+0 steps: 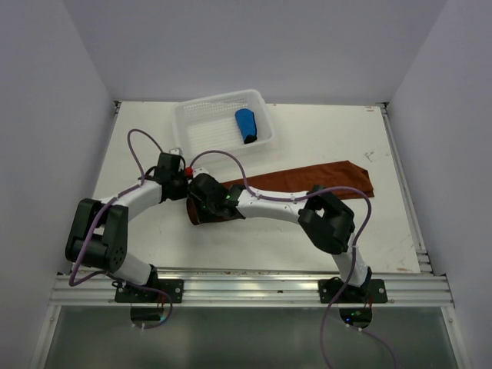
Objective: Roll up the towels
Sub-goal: Fold the towel
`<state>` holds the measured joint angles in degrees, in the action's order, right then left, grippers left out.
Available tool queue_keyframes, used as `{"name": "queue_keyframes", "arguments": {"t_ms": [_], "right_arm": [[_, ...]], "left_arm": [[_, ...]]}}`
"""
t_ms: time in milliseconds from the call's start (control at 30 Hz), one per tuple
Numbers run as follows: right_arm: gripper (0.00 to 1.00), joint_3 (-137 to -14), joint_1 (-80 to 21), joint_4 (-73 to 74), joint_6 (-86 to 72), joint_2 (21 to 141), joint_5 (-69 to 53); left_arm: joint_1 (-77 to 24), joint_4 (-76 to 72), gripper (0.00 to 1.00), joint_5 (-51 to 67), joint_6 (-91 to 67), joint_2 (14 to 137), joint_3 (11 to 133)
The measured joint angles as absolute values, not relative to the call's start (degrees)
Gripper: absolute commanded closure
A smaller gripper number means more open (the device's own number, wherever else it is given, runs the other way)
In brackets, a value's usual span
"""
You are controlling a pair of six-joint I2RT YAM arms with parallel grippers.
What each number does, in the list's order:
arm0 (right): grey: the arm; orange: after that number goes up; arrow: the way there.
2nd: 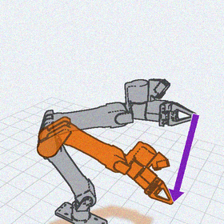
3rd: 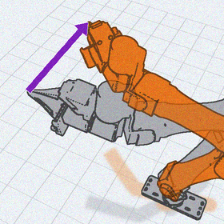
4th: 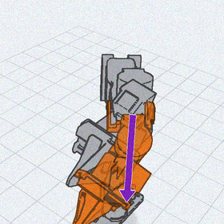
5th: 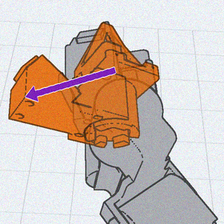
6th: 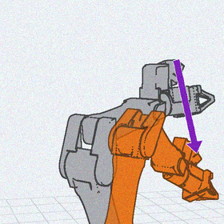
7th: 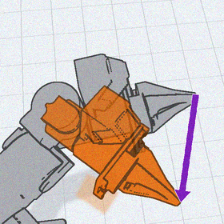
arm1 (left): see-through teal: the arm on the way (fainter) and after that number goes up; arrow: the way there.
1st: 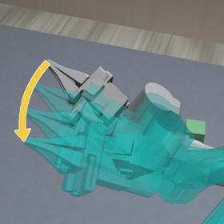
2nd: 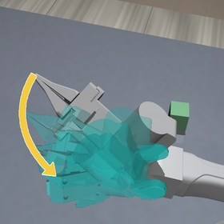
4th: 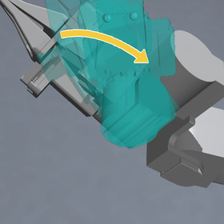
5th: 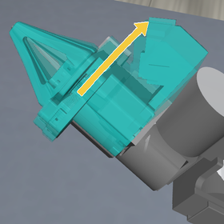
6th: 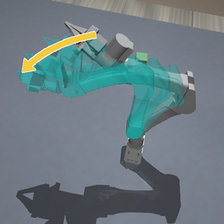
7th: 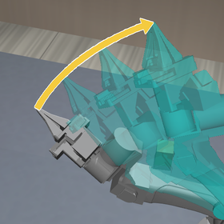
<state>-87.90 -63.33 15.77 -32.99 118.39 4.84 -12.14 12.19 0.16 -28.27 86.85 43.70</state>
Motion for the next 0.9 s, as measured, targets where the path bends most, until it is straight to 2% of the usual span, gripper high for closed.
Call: {"name": "queue_keyframes", "arguments": {"t_ms": [400,467,500,567,733,900], "right_arm": [[1.0,-89.27,-63.26,15.75,-38.74,119.17,-0.95],[0.87,-90.08,-63.18,15.73,-39.18,119.83,-1.37],[0.74,-90.24,-63.09,15.68,-39.55,120.16,-1.69],[0.63,-90.3,-62.94,15.66,-39.9,120.75,-2.66],[0.6,-89.82,-62.26,15.49,-39.86,120.7,-3.05],[0.6,-84.03,-59.02,15.88,-39.11,117.34,-3.07]], "left_arm": [[-12.14,12.53,1.0,-0.34,-27.88,86.85,43.9],[-12.14,12.53,1.0,-0.47,-27.88,86.85,43.9],[-12.14,12.53,1.0,-0.51,-27.88,86.85,43.9],[-12.16,12.51,1.0,-0.71,-27.86,86.85,43.9],[-12.16,12.6,1.0,-1.78,-27.88,86.85,43.9],[-12.14,13.04,1.0,-3.29,-27.92,86.7,43.79]]}}
